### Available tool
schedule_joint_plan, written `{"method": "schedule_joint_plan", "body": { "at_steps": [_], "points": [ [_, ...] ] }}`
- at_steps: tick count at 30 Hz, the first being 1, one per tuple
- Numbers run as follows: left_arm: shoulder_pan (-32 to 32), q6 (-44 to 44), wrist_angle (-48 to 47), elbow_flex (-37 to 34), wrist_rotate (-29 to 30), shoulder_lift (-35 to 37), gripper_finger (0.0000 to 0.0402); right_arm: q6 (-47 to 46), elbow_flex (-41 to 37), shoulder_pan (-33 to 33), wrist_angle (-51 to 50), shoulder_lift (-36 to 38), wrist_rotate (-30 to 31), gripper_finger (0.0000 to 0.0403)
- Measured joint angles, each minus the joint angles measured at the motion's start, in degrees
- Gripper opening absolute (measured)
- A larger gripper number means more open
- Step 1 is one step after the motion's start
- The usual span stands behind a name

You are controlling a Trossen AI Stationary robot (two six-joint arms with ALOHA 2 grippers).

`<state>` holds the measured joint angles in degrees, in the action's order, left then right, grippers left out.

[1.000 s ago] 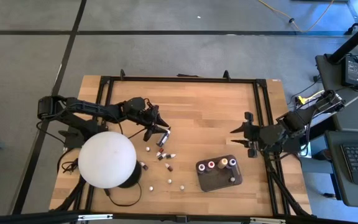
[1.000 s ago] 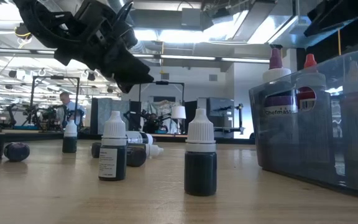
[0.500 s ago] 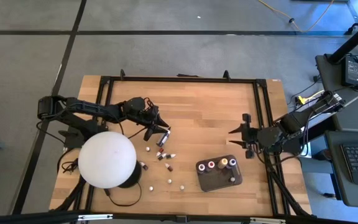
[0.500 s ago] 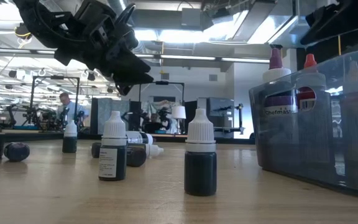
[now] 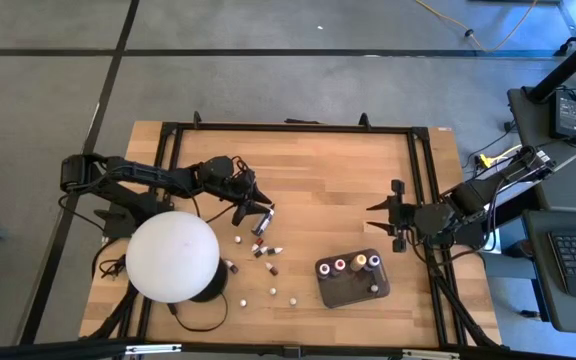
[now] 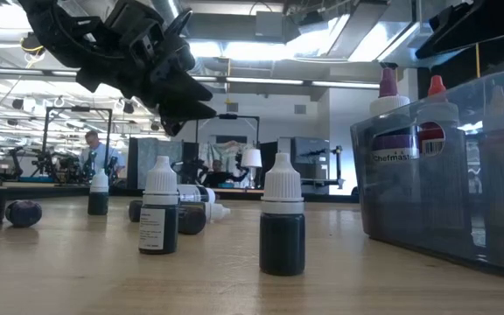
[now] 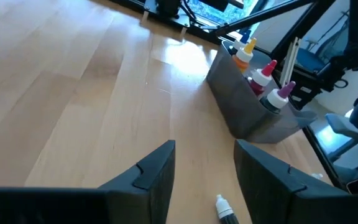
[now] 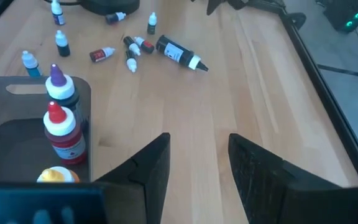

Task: Pick & Place food coloring
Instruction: Put the small black food coloring bottle into the bin

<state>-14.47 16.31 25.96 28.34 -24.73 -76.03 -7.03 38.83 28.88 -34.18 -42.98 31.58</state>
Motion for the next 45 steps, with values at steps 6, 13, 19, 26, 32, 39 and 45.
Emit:
{"method": "schedule_joint_plan", "body": {
  "at_steps": [6, 13, 19, 26, 32, 39, 45],
  "points": [
    [0.6, -3.0, 0.1, 0.0, -0.3, 0.0, 0.0213, 0.0, 0.0, 0.0, 0.1, 0.0, -0.1, 0.0165],
    [0.6, -0.6, 0.0, 0.0, -0.4, 0.0, 0.0224, 0.0, 0.0, 0.0, 0.1, 0.0, -0.1, 0.0165],
    [1.6, -5.0, 0.4, 0.0, -0.2, 0.0, 0.0222, 0.0, 0.0, 0.0, 0.0, 0.0, -0.1, 0.0165],
    [5.6, -6.0, -12.0, 3.0, 7.2, 0.0, 0.0221, 0.3, 0.0, 0.0, 0.0, 0.0, -0.1, 0.0165],
    [9.9, -9.8, -32.9, 9.1, 14.8, 0.0, 0.0221, 1.3, 0.0, 0.0, 0.0, 0.0, 0.3, 0.0165],
    [15.6, -9.5, -42.2, 10.3, 19.0, 0.0, 0.0221, 1.2, 0.0, 0.0, 0.0, 0.0, 0.3, 0.0165],
    [19.7, -10.2, -45.9, 10.3, 22.9, 0.0, 0.0221, 1.3, 0.0, 0.0, 0.0, 0.0, 0.3, 0.0165]
  ]
}}
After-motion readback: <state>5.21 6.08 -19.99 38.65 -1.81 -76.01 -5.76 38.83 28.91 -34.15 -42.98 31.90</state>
